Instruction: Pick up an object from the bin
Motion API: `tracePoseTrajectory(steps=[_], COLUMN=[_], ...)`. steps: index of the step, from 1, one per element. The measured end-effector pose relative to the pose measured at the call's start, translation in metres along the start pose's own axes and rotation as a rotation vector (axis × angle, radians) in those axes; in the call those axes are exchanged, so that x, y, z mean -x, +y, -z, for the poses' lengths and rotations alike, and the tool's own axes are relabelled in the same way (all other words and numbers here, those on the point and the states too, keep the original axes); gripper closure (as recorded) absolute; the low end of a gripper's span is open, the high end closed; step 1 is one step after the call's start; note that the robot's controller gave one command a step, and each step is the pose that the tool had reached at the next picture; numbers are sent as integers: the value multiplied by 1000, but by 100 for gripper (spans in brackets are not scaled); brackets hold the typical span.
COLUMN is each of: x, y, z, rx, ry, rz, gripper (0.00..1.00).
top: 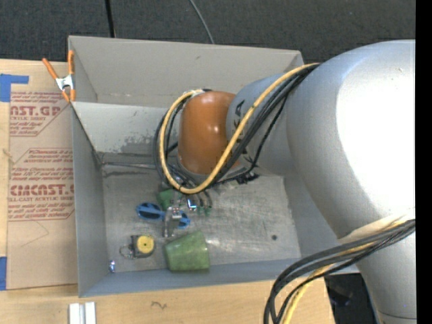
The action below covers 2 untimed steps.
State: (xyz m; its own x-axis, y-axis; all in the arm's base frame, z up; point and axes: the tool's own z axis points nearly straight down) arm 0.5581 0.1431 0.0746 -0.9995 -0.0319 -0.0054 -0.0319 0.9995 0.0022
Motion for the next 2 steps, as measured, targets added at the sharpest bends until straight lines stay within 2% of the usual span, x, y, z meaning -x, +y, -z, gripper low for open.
tracePoseTrajectory(steps=[1, 2], x=[0, -1], y=[-1, -68], z=[1, 167], rx=[0, -3], ry=[2, -5], rz=[-2, 123], gripper=[100, 100])
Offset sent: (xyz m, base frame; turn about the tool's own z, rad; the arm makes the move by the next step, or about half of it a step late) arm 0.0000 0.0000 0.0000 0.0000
